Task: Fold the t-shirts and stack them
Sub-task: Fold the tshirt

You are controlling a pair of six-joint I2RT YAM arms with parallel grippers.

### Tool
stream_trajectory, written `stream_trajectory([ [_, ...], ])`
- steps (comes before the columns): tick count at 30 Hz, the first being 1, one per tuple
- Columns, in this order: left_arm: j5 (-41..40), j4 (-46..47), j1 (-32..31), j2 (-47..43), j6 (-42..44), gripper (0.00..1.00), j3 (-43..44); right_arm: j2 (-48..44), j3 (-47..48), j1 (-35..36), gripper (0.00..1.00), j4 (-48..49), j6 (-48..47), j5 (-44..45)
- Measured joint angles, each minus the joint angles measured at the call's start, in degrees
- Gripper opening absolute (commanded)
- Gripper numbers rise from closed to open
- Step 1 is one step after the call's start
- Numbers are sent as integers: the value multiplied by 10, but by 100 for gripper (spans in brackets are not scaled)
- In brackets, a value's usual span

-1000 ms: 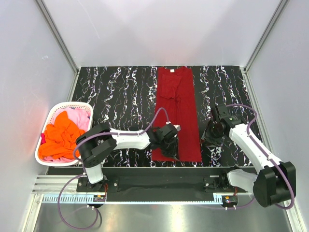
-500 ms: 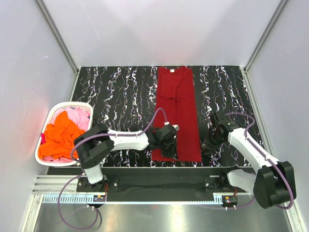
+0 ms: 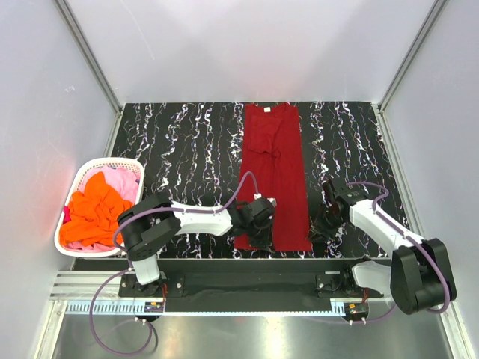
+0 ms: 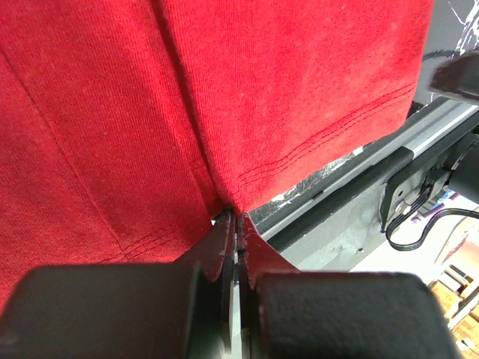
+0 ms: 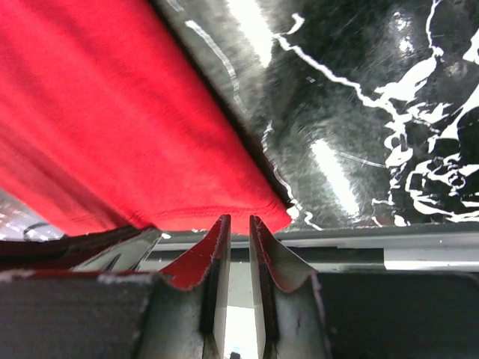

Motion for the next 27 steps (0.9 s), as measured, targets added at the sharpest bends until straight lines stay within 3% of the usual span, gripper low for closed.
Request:
stream_trajectory([
  [5,0,0,0,0,0,2,0,24,-6,0,23,12,1,2],
  [12,-2,-1,-1,0,0,13,0,38,-5,0,23,12,-2,15],
  [17,-2,-4,-3,-3,-1,28,0,53,-5,0,6,11,-6,20],
  [20,-1,-17,-5,-13,3,30,0,59,-5,1,5,11,-8,21],
  [27,-12,-86,-4,-68,36,32,27,64,3,2,14,9,-8,21],
])
